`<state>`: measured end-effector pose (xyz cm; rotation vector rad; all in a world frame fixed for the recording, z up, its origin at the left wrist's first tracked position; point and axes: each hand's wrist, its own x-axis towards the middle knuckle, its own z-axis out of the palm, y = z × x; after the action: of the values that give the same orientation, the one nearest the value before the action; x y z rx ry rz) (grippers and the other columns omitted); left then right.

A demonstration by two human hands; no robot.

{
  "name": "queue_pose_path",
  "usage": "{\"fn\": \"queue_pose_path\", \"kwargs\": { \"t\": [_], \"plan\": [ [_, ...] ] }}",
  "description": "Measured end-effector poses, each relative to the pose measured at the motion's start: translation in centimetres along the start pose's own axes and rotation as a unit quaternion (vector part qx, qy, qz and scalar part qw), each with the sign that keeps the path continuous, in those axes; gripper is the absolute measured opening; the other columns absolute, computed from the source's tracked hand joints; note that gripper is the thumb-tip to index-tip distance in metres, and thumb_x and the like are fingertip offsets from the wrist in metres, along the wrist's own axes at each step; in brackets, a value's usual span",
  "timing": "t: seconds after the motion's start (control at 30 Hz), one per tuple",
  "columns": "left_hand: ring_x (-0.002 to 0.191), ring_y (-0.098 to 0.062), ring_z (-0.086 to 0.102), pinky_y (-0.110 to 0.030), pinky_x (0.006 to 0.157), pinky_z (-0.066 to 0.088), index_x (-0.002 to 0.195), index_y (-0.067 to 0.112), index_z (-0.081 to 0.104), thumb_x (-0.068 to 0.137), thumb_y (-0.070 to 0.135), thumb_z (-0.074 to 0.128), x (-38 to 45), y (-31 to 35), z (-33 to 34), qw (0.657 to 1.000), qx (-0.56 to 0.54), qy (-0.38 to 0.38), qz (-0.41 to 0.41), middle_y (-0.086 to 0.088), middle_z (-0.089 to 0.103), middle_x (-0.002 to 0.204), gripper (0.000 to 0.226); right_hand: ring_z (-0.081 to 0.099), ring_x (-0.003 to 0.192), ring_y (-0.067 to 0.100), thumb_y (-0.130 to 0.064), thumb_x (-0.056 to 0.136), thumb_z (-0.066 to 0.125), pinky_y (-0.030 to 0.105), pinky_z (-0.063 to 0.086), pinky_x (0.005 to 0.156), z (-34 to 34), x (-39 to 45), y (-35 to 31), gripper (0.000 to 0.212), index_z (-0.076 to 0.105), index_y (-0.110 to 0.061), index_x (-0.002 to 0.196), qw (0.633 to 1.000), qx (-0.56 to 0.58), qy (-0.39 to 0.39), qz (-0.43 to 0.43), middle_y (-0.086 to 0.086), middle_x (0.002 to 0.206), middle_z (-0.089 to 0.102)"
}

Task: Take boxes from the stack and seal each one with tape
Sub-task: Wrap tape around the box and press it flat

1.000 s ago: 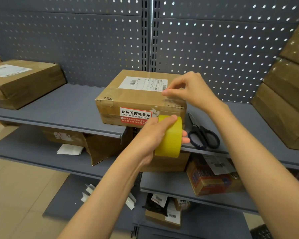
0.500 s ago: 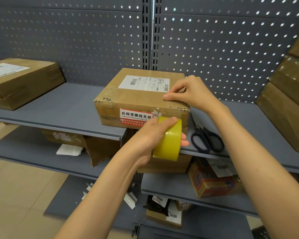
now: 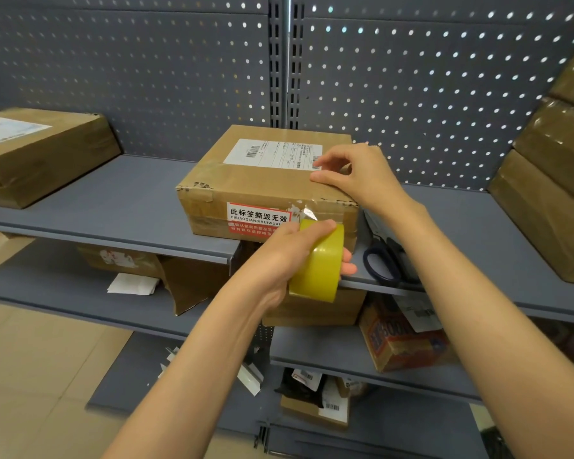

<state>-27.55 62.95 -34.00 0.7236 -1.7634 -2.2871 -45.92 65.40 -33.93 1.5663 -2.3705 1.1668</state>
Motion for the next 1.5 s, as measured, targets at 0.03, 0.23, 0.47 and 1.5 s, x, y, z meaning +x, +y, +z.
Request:
{"fn": "queue_pose_path", "kwargs": {
  "t": [0.03, 0.23, 0.47, 1.5],
  "plan": [
    [0.054, -0.015, 0.069, -0.026, 0.054, 0.056, 0.092, 0.009, 0.058, 0.098, 0.022, 0.051, 0.0, 0.0, 0.0, 1.0, 0.002, 0.0, 0.001, -0.005, 0.07, 0.062, 0.016, 0.063, 0.086, 0.013, -0.03, 0.085, 0.07, 0.033, 0.05, 0.085, -0.1, 0.0, -0.3, 0.025, 0.071, -0.015, 0.104, 1.0, -0.025, 0.016, -0.003, -0.003, 0.093, 0.069],
    [0.054, -0.02, 0.068, -0.031, 0.055, 0.057, 0.096, 0.005, 0.058, 0.098, 0.023, 0.051, 0.1, -0.3, 0.1, 1.0, -0.006, 0.002, 0.014, -0.006, 0.069, 0.062, 0.019, 0.044, 0.066, 0.018, -0.028, 0.104, 0.036, 0.031, 0.024, 0.064, -1.0, -2.7, -4.1, 0.04, 0.047, -0.014, 0.069, 0.998, -0.06, -0.019, -0.029, -0.005, 0.063, 0.046],
    [0.05, -0.019, 0.066, -0.029, 0.052, 0.056, 0.093, 0.006, 0.058, 0.099, 0.025, 0.05, -0.1, -1.0, 0.7, 0.998, 0.002, 0.035, 0.049, -0.006, 0.065, 0.056, 0.021, 0.002, 0.147, 0.008, -0.043, 0.103, 0.014, 0.024, -0.002, 0.115, 0.1, -3.3, -3.7, 0.058, 0.008, -0.015, 0.153, 0.963, -0.09, -0.25, 0.042, -0.002, 0.16, 0.003],
    [0.046, -0.017, 0.064, -0.028, 0.049, 0.054, 0.096, 0.009, 0.057, 0.099, 0.03, 0.05, -1.5, -2.9, 1.0, 0.997, 0.001, 0.058, 0.052, -0.003, 0.065, 0.054, 0.023, 0.003, 0.148, 0.012, -0.043, 0.104, 0.015, 0.032, 0.005, 0.12, 1.1, -2.4, -3.2, 0.059, 0.007, -0.011, 0.153, 0.949, -0.225, -0.218, 0.028, 0.003, 0.161, 0.002]
  ]
}}
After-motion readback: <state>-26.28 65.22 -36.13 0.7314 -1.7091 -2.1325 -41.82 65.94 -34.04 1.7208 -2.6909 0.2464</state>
